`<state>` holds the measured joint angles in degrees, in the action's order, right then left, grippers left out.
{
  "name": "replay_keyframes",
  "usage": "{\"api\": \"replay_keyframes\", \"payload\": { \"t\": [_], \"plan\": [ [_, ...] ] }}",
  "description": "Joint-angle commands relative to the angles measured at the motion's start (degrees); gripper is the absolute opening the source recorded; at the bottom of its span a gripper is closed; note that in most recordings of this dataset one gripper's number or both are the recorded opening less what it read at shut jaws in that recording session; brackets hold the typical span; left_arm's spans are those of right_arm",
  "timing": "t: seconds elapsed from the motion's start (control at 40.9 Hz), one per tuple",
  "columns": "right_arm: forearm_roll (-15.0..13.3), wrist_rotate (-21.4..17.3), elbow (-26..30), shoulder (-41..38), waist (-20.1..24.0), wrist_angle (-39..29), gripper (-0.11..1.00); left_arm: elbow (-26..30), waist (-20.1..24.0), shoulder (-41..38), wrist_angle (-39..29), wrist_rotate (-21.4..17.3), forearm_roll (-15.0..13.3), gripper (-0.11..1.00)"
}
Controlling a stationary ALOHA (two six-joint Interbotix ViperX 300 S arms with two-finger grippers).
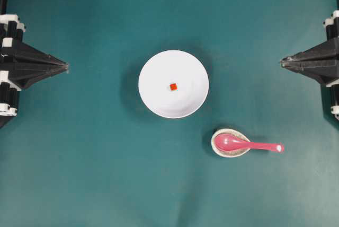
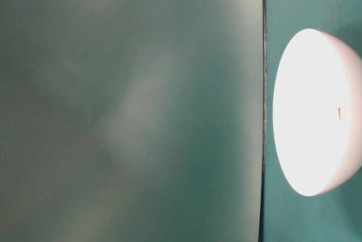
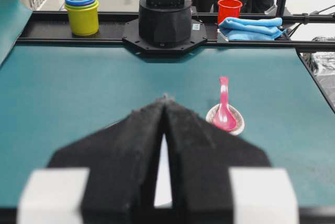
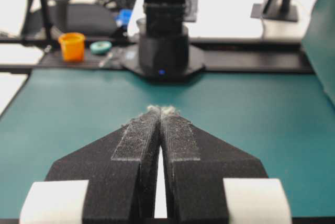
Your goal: Grip the spoon and scoop the red block from the bowl with right arm.
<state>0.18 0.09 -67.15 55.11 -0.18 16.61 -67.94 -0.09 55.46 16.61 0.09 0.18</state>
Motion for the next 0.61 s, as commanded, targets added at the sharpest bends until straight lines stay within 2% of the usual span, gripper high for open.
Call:
{"api": "replay_keyframes", "payload": {
  "t": [0.0,0.024,0.098,0.318,0.587],
  "plan": [
    [0.0,-0.6,1.4,-0.2,0.1,0.4,0.0,2.1,-0.1,-0.6,-1.8,-0.4,0.6,0.0],
    [0.1,-0.8,2.2,-0.4,0.1,-0.3,0.0,2.7,0.0,-0.5,-4.6,-0.4,0.7,0.0],
    [0.7,-0.9,2.8,-0.6,0.1,-1.0,0.0,2.9,0.0,-0.5,-5.2,-0.4,0.6,0.01],
    [5.5,-0.9,3.3,-2.5,0.1,-2.9,0.0,3.0,0.0,-0.6,-5.5,0.1,0.6,0.01],
    [6.2,-0.9,4.3,-4.8,0.6,-2.5,0.0,2.9,-0.1,-0.4,-5.5,0.6,0.6,0.01]
  ]
}}
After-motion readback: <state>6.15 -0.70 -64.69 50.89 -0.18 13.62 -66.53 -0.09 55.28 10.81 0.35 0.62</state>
